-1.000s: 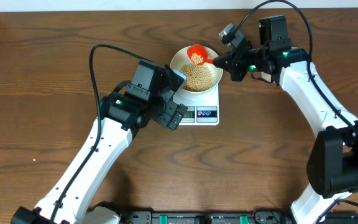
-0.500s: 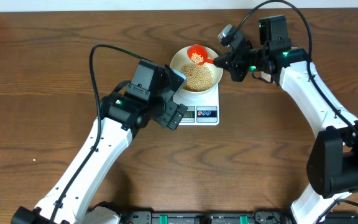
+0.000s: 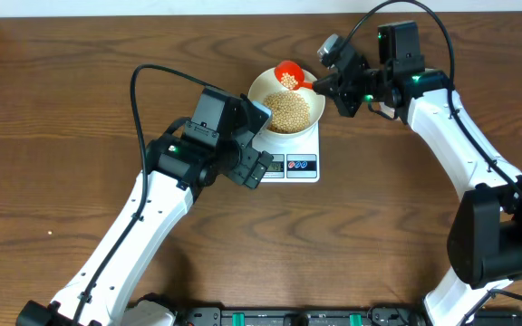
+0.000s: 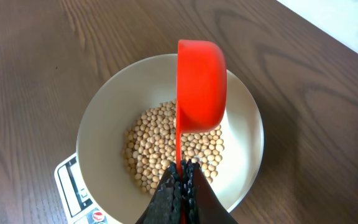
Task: Scoop item into bowl and weigh 50g on scale
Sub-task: 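Tip the red scoop gradually to pour chickpeas into the bowl, then move the scoop with the right gripper back to the tub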
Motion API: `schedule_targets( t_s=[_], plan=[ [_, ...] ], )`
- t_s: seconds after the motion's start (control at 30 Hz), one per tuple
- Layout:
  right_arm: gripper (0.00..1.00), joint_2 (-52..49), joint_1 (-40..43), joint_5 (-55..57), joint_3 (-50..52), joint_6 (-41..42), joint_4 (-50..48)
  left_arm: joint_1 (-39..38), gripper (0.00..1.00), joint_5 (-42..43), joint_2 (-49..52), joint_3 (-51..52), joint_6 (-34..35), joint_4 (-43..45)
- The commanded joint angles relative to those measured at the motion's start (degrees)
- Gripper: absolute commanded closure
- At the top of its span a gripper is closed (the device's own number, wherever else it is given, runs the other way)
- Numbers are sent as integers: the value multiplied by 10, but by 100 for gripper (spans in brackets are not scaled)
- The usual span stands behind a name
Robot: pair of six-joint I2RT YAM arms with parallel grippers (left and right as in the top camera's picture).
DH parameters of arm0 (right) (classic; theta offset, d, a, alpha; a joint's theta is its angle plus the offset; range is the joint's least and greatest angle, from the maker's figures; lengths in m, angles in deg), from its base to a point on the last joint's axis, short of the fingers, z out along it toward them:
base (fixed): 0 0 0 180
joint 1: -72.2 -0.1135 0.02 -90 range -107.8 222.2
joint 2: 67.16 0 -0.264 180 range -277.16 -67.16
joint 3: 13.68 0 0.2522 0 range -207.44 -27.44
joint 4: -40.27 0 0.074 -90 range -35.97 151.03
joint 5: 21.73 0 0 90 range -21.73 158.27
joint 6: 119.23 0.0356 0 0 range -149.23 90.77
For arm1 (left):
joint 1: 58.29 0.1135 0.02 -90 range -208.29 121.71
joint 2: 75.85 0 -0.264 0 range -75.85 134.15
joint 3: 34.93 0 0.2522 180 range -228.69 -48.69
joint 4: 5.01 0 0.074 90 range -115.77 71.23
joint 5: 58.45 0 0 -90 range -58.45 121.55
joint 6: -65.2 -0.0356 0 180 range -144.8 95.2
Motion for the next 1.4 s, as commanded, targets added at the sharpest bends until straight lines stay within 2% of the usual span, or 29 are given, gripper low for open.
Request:
schedule_targets(
  t_s=[0.0, 0.47, 0.9, 1.37],
  plan=[
    [99, 17, 3, -17, -14, 17, -1, 0, 7, -5, 3, -1, -1, 0],
    [99, 17, 24, -94, -14, 113, -36, 0, 7, -5, 3, -1, -1, 0],
    [99, 17, 30, -110, -14, 120, -40, 0, 7, -5, 3, -1, -1, 0],
    [99, 17, 43, -146, -14, 183, -80, 0, 7, -5, 3, -1, -1, 0]
  ],
)
